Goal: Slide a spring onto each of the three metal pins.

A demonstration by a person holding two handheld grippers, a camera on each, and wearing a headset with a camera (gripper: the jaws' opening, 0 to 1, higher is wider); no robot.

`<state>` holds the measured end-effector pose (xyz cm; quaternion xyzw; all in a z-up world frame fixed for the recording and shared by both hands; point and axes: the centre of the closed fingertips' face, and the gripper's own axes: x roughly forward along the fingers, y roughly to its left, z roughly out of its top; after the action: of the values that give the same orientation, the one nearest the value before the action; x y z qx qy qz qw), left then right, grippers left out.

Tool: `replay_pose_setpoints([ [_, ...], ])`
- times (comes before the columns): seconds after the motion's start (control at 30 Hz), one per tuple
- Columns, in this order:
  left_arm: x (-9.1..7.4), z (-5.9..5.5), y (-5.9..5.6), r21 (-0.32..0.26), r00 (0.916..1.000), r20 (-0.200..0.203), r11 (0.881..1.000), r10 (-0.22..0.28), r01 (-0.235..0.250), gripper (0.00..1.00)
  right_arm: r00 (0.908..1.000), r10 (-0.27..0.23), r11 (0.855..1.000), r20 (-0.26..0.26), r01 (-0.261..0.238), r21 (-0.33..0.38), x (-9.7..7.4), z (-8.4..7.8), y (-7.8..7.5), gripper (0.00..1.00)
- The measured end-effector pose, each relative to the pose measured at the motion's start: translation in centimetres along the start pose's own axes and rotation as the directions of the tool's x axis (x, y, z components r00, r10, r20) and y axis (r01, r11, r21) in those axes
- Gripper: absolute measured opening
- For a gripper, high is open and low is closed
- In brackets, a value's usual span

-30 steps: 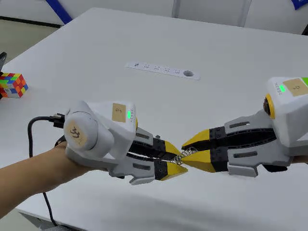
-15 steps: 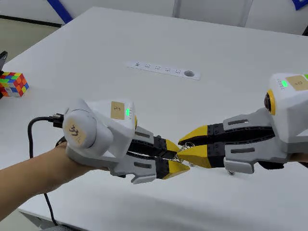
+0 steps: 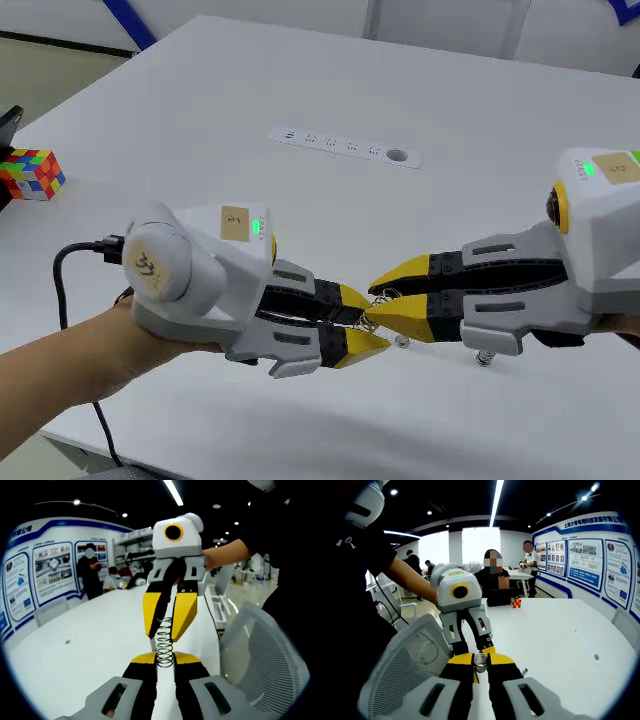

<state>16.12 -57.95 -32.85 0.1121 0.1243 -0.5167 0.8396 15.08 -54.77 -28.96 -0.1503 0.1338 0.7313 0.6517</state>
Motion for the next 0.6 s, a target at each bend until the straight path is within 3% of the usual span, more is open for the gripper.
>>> replay_pose_setpoints([
  [0.3,-1.1,-0.9,0.6,-0.005,0.9992,-0.024,0.999,0.032,-0.033,0.23,0.9982,-0.059,0.998,0.010,0.059,-0.006,-1.4,0.8,-2.0,0.11],
  [0.6,-2.9,-2.1,1.3,-0.043,0.9966,-0.032,0.996,0.076,-0.077,0.33,0.9852,-0.169,0.985,-0.030,0.169,0.025,-3.1,-1.0,-5.4,0.11],
])
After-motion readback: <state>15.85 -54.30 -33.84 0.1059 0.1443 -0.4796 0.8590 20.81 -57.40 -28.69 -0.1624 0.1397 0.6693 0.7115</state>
